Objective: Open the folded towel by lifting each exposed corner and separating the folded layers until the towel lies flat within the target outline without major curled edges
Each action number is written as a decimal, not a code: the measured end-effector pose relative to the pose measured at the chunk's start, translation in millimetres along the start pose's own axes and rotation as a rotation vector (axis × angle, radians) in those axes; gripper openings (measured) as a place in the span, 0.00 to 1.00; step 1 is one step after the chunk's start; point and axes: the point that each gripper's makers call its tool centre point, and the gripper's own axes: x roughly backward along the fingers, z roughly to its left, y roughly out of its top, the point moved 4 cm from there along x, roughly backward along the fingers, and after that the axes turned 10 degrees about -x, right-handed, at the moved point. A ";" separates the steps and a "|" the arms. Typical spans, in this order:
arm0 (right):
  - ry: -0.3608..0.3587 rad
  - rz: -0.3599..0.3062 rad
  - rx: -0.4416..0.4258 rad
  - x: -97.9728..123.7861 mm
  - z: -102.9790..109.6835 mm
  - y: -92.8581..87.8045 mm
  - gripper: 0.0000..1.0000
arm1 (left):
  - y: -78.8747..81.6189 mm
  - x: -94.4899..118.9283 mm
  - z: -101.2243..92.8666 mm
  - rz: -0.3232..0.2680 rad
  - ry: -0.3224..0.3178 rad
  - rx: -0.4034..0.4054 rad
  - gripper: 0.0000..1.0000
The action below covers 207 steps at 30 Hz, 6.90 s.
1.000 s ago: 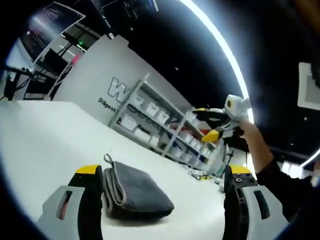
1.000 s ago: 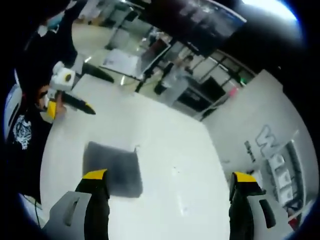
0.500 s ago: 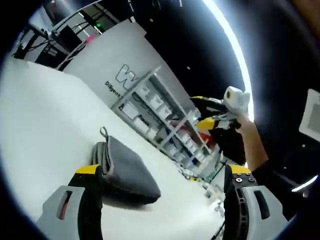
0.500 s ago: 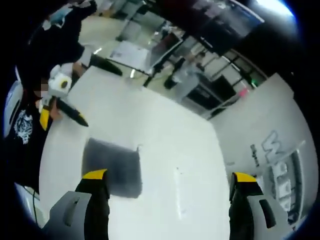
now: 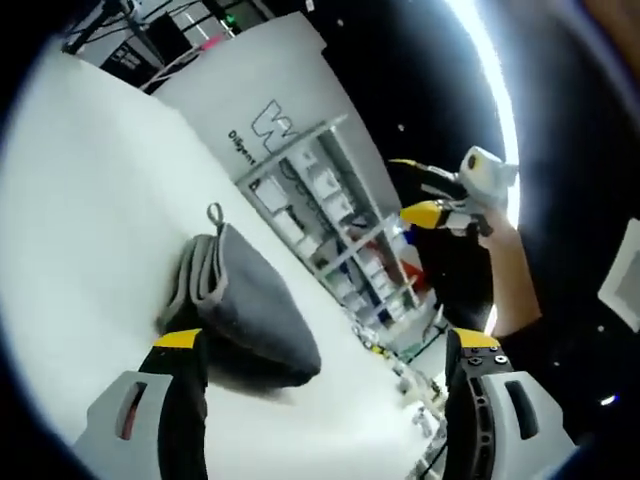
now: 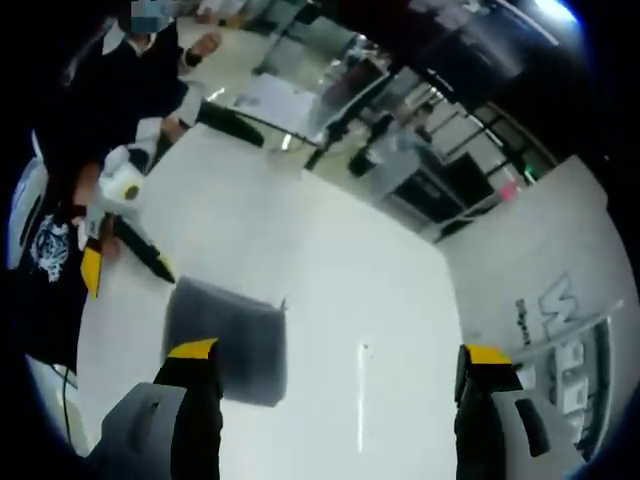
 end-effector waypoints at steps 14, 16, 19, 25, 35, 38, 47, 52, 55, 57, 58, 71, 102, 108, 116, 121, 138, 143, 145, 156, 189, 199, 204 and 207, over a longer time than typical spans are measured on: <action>0.035 -0.010 0.027 -27.4 1.0 3.8 0.99 | 0.6 -19.6 18.2 -0.025 0.067 0.047 0.94; 0.062 -0.008 0.031 -35.3 4.2 2.0 0.99 | 3.8 -22.7 16.4 -0.054 0.044 0.057 0.93; 0.087 0.006 0.026 -54.8 7.0 -1.4 0.98 | 3.9 -25.0 23.8 -0.054 0.079 0.038 0.89; 0.160 0.057 0.044 -88.5 21.2 -10.2 0.95 | 1.4 -32.7 33.8 -0.046 0.142 0.029 0.80; 0.276 0.125 0.070 -126.5 36.9 -30.5 0.80 | 1.8 -39.8 46.9 -0.043 0.252 -0.012 0.52; 0.311 0.146 0.052 -131.9 42.1 -34.1 0.76 | -0.1 -41.0 55.8 -0.035 0.285 0.006 0.41; 0.427 0.166 0.018 -152.0 47.7 -40.6 0.65 | -1.7 -43.6 63.9 -0.012 0.325 0.002 0.27; 0.473 0.195 0.012 -165.7 49.1 -50.2 0.52 | -0.4 -44.2 65.9 -0.003 0.325 0.009 0.25; 0.484 0.203 0.015 -171.7 46.4 -49.9 0.48 | 1.1 -44.3 67.8 -0.001 0.322 0.012 0.23; 0.491 0.211 0.011 -175.5 50.0 -50.3 0.44 | 1.1 -44.4 67.9 -0.002 0.317 0.015 0.22; 0.492 0.214 0.009 -177.1 50.1 -50.4 0.43 | 1.9 -44.6 68.8 -0.003 0.316 0.017 0.21; 0.554 0.269 -0.112 -209.1 69.6 -79.3 0.30 | 1.5 -44.1 67.9 0.016 0.282 0.027 0.13; 0.519 0.276 0.002 -212.0 105.0 -85.7 0.06 | -1.1 -46.3 67.4 0.037 0.251 0.031 0.08; 0.502 0.257 0.003 -205.2 105.5 -86.7 0.00 | -1.6 -47.0 65.9 0.032 0.251 0.031 0.08; 0.485 0.206 -0.024 -201.3 91.0 -81.6 0.00 | -1.0 -47.1 63.0 0.028 0.240 0.018 0.08; 0.483 0.187 -0.031 -193.7 88.2 -80.8 0.00 | 1.7 -47.6 57.8 0.018 0.230 -0.010 0.08; 0.434 0.101 -0.055 -169.6 73.6 -78.5 0.02 | 13.0 -59.0 29.6 -0.002 0.177 -0.262 0.07; 0.419 0.090 -0.058 -158.9 70.6 -82.0 0.02 | 13.7 -64.9 19.4 0.004 0.150 -0.303 0.07; 0.413 0.085 -0.058 -155.8 69.1 -82.6 0.02 | 13.1 -66.4 15.4 0.005 0.143 -0.322 0.06; 0.373 0.042 -0.059 -136.9 60.5 -84.6 0.05 | 12.2 -73.5 -4.8 0.053 0.107 -0.476 0.06; 0.276 0.003 -0.112 -84.0 33.9 -104.0 0.07 | 7.0 -93.6 -48.4 0.112 0.041 -0.737 0.06; 0.268 0.002 -0.117 -72.9 31.6 -116.1 0.07 | -4.0 -99.7 -59.5 0.140 0.014 -0.765 0.06; 0.266 0.005 -0.114 -70.6 34.2 -122.9 0.07 | -10.1 -102.0 -63.9 0.147 0.014 -0.790 0.07; 0.262 0.009 -0.113 -69.8 35.2 -128.3 0.07 | -13.2 -105.2 -66.9 0.153 0.016 -0.840 0.07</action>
